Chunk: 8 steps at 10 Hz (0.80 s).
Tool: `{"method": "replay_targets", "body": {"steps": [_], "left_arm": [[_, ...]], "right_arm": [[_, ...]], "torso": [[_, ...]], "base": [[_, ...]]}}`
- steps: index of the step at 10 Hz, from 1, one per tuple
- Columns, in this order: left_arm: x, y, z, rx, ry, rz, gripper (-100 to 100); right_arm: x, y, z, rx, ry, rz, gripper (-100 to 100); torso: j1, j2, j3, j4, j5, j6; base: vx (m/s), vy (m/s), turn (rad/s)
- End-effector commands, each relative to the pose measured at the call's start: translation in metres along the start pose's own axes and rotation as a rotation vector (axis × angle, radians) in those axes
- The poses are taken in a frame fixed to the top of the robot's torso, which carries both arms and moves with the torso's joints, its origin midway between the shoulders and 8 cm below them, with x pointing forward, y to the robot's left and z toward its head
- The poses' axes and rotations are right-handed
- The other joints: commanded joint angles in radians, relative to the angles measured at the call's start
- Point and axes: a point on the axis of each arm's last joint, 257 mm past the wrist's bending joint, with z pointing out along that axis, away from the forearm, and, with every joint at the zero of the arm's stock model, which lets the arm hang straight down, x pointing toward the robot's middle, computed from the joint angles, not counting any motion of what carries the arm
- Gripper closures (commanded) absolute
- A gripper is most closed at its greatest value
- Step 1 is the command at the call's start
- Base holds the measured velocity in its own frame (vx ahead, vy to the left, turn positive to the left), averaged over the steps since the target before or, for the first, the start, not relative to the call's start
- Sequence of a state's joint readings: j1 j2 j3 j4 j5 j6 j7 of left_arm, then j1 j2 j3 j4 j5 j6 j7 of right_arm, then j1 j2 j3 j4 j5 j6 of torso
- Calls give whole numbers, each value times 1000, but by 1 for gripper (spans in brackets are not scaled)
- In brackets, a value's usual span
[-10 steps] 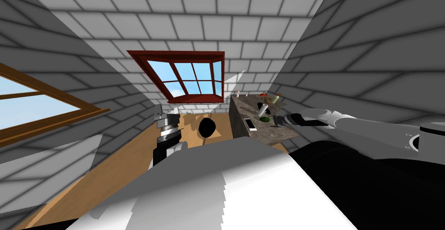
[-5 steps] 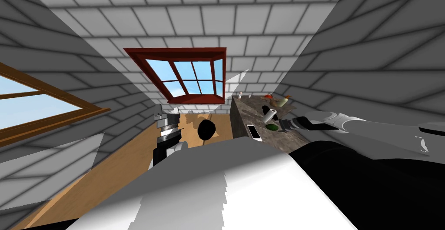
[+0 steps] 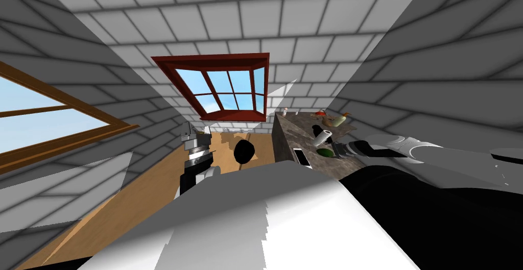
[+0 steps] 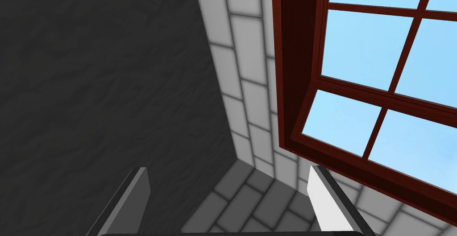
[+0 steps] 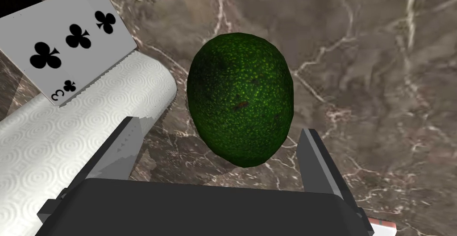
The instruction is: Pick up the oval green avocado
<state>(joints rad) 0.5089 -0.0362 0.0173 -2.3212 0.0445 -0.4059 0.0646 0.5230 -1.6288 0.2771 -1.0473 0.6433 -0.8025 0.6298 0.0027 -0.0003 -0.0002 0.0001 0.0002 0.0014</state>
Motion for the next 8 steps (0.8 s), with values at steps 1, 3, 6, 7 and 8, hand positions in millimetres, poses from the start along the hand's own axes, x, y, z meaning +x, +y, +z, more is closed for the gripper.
{"method": "replay_targets", "body": {"steps": [1, 3, 6, 7, 8], "left_arm": [[0, 0, 0, 0, 0, 0, 0], [0, 0, 0, 0, 0, 0, 0], [0, 0, 0, 0, 0, 0, 0], [0, 0, 0, 0, 0, 0, 0], [0, 0, 0, 0, 0, 0, 0]], "right_arm": [[12, 9, -1, 3, 3, 12, -100], [26, 19, -2, 8, 9, 28, -100], [41, 30, -5, 15, 17, 43, -100], [48, 35, -6, 19, 22, 50, -100], [44, 32, -5, 18, 20, 48, -100]], "torso": [[0, 0, 0, 0, 0, 0], [0, 0, 0, 0, 0, 0], [0, 0, 0, 0, 0, 0], [0, 0, 0, 0, 0, 0], [-1, 0, 0, 0, 0, 0]], "base": [[23, 25, 120], [22, 21, 85], [17, 18, 70], [18, 13, 60], [9, 5, 13]]}}
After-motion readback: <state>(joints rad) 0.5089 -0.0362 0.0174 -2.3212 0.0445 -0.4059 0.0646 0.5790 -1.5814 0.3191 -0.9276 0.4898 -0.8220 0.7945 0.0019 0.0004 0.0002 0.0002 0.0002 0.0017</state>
